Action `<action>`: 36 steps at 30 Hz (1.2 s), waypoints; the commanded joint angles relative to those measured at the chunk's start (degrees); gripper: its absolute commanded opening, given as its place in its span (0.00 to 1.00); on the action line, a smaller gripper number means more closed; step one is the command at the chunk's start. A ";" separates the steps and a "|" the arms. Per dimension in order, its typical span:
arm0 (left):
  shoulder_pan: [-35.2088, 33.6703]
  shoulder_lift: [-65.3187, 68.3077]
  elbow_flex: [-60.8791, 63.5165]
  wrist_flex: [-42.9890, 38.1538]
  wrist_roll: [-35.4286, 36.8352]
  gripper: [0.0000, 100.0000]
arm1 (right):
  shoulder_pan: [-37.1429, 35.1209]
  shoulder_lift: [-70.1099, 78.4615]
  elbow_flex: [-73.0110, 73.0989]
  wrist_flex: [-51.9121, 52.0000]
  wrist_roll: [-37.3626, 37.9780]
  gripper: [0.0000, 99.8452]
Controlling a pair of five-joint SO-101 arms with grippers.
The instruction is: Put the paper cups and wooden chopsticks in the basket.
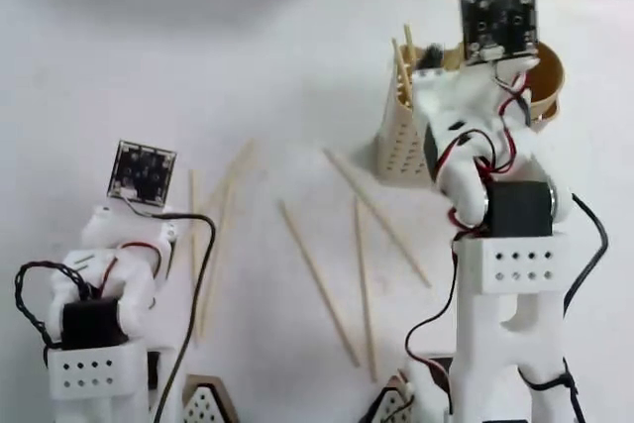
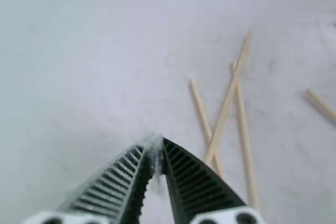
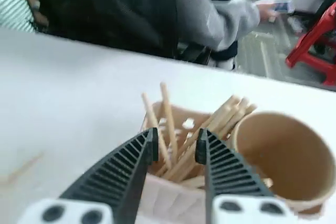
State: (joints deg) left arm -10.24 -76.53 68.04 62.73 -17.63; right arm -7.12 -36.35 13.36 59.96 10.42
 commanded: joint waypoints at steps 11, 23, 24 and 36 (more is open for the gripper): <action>-0.31 4.70 -12.57 5.98 -3.43 0.03 | -13.49 -2.42 15.38 17.27 0.00 0.13; -0.31 46.02 -34.81 12.66 -8.35 0.21 | -13.49 -2.86 40.18 -4.26 -8.44 0.13; -0.31 48.84 -36.13 12.48 -8.44 0.22 | -13.41 -2.86 40.79 -4.88 -8.44 0.13; 6.64 82.86 -53.19 12.84 -4.66 0.22 | -8.92 -2.86 41.67 -5.85 -8.53 0.13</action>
State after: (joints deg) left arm -6.11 0.75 21.10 75.03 -23.87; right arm -16.79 -37.58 55.21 54.77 2.51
